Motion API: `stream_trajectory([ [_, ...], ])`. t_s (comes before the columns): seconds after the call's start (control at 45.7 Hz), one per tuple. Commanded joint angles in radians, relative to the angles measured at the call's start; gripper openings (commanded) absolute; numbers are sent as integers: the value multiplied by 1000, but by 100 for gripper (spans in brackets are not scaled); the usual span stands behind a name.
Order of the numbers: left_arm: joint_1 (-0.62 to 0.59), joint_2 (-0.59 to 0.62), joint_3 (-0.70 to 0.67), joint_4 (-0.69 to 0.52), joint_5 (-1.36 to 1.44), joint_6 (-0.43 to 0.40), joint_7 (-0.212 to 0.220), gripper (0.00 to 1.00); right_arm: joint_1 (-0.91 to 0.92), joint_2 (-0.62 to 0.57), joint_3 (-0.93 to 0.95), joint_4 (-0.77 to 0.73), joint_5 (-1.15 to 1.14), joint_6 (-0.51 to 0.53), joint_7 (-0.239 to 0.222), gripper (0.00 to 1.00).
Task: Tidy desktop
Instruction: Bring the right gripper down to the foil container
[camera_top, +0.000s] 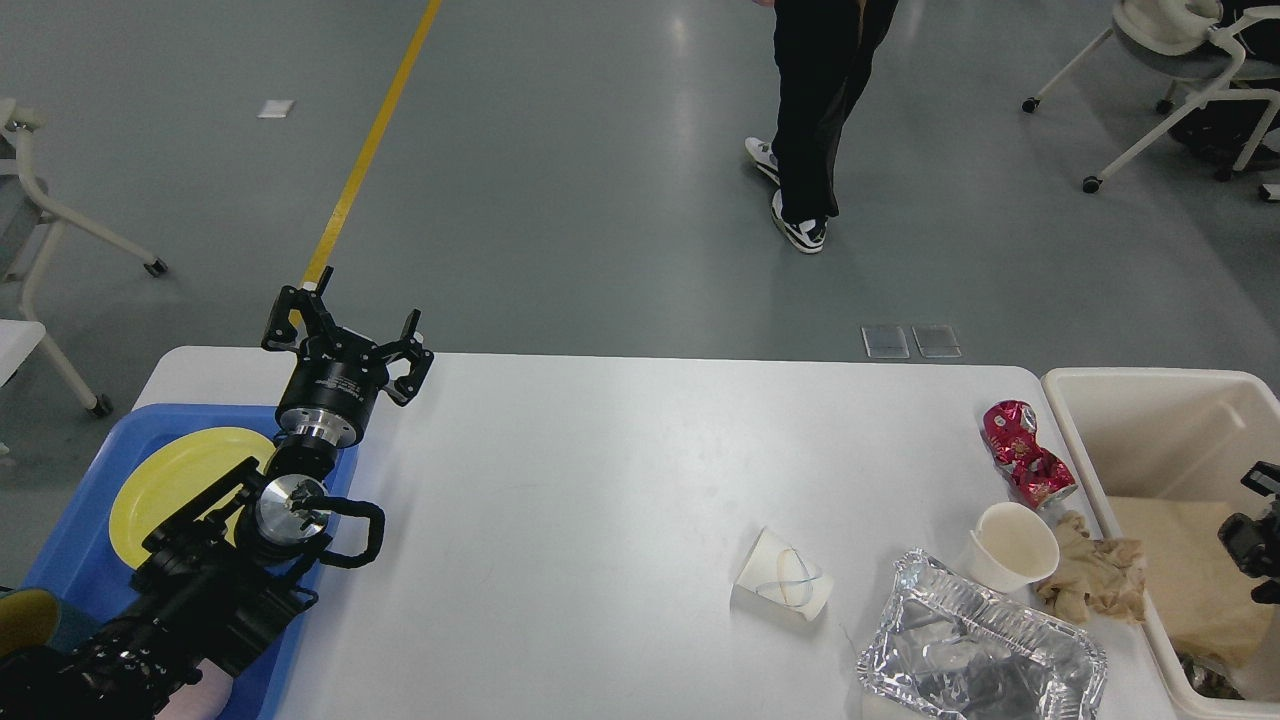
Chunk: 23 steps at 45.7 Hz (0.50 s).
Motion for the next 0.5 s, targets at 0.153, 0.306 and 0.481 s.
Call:
stream_trajectory([
  [0.153,0,-2,0,1,-2,0,0,99,160,7,20,46,-6,50,0,100],
  [0.306,0,0,-1,0,-2,0,0,99,447,-9,20,239,-9,191,15,100],
  [0.481,0,-2,-1,0,0,0,0,99,791,-2,14,501,-50,421,113,100],
])
